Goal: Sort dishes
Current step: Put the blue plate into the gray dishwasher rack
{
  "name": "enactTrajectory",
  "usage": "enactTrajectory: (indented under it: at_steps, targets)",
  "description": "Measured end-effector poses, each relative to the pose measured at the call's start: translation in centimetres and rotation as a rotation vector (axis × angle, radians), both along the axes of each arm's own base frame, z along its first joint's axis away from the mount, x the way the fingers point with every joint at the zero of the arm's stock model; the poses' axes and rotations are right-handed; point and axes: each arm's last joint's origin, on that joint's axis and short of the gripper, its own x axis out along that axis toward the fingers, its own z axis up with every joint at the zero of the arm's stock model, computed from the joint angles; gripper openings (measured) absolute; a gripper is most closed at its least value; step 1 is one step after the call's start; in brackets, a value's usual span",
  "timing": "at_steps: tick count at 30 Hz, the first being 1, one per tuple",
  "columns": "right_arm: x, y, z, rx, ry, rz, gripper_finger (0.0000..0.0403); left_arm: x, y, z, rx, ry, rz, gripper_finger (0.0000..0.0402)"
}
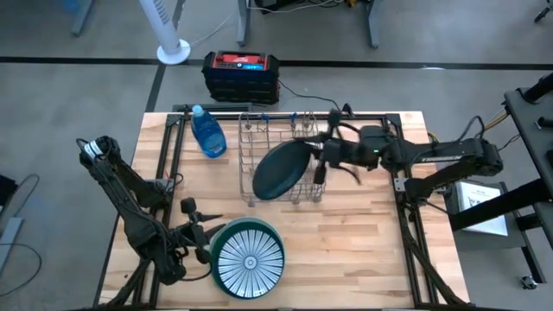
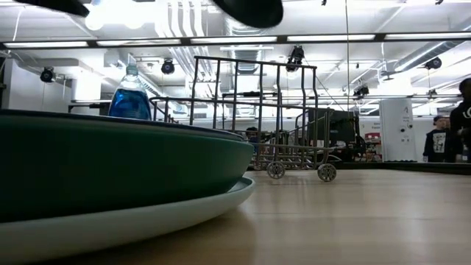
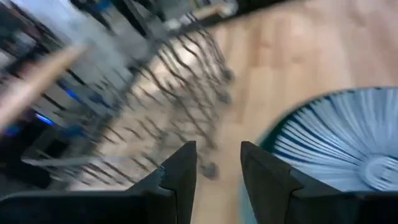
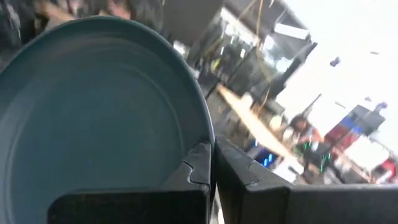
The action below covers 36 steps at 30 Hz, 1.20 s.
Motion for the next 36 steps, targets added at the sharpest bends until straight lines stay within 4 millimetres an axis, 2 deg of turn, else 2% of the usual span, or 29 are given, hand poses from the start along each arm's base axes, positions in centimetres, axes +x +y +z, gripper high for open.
enactTrajectory:
  at_steps: [5,9,13,19,24,29,33,36]
  targets:
    - [-2.2,-0.1,-1.6,-0.062,-0.085,-0.006,0.0000,0.4,-0.9,-0.2,-0.186,0.048,-0.051,0.0115]
    - [-3.3,-0.8,-2.1,-0.076,-0.145,-0.035,0.0000,0.6,-1.2,-0.1,-0.178,0.012,-0.063,0.0115]
    - [-3.3,-1.2,-2.8,-0.100,-0.126,0.005,0.0000,0.6,-1.2,-0.1,-0.173,0.001,-0.059,0.0115]
    - [-2.3,-1.6,-3.6,-0.244,-0.076,0.007,0.0000,0.5,-1.0,-0.1,-0.141,0.006,-0.055,0.0115]
    - [-2.0,-2.3,-2.8,-0.368,-0.170,-0.050,0.0000,0.3,-0.6,-0.4,-0.087,0.044,-0.051,0.0115]
    - [-1.8,-4.4,-2.8,-0.436,-0.203,-0.063,0.0000,0.0,-0.1,-0.6,-0.033,0.053,-0.025,0.0115]
    - [-1.3,-6.5,-3.3,-0.476,-0.224,-0.055,0.0000,-0.4,0.9,-0.5,0.140,0.037,0.006,0.0115]
    - [-0.9,-8.2,-3.7,-0.497,-0.252,-0.071,0.0000,-0.6,1.3,-0.6,0.191,0.025,0.027,0.0115]
